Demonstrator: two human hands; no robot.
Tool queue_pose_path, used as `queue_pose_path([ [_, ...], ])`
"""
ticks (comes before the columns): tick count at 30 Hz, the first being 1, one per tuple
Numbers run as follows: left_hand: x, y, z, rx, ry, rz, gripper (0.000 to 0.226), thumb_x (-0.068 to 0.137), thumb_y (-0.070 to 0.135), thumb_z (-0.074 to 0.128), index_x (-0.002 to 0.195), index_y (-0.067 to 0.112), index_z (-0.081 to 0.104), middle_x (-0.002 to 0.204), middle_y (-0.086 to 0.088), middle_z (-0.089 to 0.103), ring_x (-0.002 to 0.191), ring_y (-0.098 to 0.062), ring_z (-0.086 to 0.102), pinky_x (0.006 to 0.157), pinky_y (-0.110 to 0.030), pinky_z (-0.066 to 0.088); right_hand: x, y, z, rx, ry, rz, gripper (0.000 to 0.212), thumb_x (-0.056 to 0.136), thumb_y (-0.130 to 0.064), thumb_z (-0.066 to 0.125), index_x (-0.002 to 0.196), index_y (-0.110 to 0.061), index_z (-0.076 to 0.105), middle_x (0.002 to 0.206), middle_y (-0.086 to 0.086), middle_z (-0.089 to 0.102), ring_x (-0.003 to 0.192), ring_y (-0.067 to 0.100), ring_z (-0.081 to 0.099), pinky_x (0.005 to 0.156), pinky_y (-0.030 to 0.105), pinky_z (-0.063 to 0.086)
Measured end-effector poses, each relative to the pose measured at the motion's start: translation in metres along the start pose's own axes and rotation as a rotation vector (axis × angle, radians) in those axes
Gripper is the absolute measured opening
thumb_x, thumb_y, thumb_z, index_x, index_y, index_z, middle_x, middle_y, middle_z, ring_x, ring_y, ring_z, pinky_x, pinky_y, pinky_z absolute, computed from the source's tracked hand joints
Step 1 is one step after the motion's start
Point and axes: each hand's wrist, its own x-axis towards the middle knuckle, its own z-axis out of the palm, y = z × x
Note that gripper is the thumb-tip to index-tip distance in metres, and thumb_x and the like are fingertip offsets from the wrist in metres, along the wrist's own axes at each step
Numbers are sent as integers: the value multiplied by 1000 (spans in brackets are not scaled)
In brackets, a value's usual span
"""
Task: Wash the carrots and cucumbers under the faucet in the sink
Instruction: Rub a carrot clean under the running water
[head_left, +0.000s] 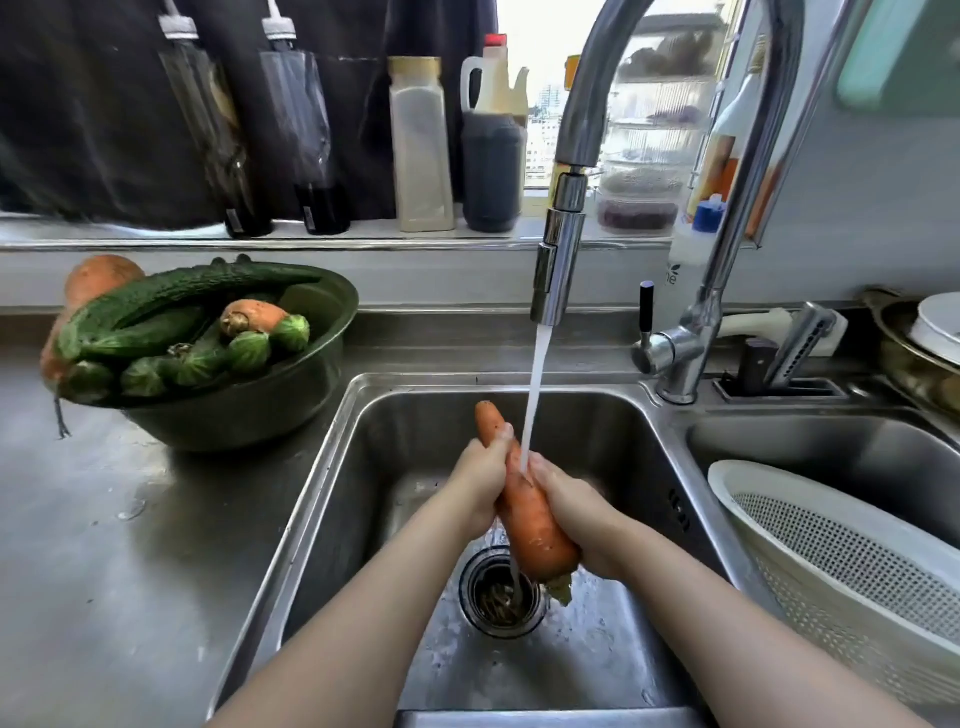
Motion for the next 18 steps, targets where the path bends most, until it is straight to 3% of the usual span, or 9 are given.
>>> queue_pose_path([
  [3,-11,-6,3,-64,-121,42,19,104,14,58,119,4,57,100,-11,69,88,-22,70,75,-34,58,-1,0,-7,-23,105,16,32,110,-46,37,130,-39,61,115,-4,68,107,15,66,97,34,53],
  [5,-14,-4,3,-77,-127,77,26,101,12,63,124,2,57,100,-12,68,88,-23,69,76,-37,58,-1,3,-9,-58,144,55,48,106,-55,41,137,-25,63,121,8,70,112,26,68,106,46,52],
  [7,-21,2,9,-61,-84,130,29,100,20,66,123,4,59,99,-11,69,88,-24,70,79,-38,59,-4,1,-8,-39,123,71,57,98,-67,45,126,-23,69,120,12,73,114,28,69,109,49,50],
  [9,-32,9,17,-51,-20,178,27,101,32,65,111,7,62,90,-8,70,80,-21,70,75,-34,60,-8,-5,-4,-42,50,56,56,87,-77,50,118,-35,69,121,7,74,115,24,69,110,45,49],
  [12,-41,16,17,-58,6,201,48,104,51,51,98,5,65,83,-10,69,74,-22,68,76,-34,59,-15,-12,3,-36,-42,13,77,72,-81,56,133,-33,62,123,2,73,113,19,70,109,41,51],
  [14,-46,21,12,-64,-34,228,55,105,53,45,102,2,66,88,-13,70,75,-23,69,74,-34,60,-15,-15,4,18,-69,-23,77,77,-73,58,134,-22,61,116,6,75,106,22,73,101,41,55],
  [16,-48,27,7,-87,-90,290,37,108,40,47,115,8,63,95,-8,72,83,-21,71,77,-35,62,-14,-17,4,87,-90,-54,64,91,-62,56,132,-14,62,108,14,76,97,30,74,91,44,60],
  [18,-49,32,1,-100,-124,344,11,108,27,51,115,26,59,99,-4,73,89,-19,73,78,-36,63,-14,-19,2,119,-112,-81,58,97,-58,51,128,-10,64,103,17,74,91,32,73,85,45,60],
])
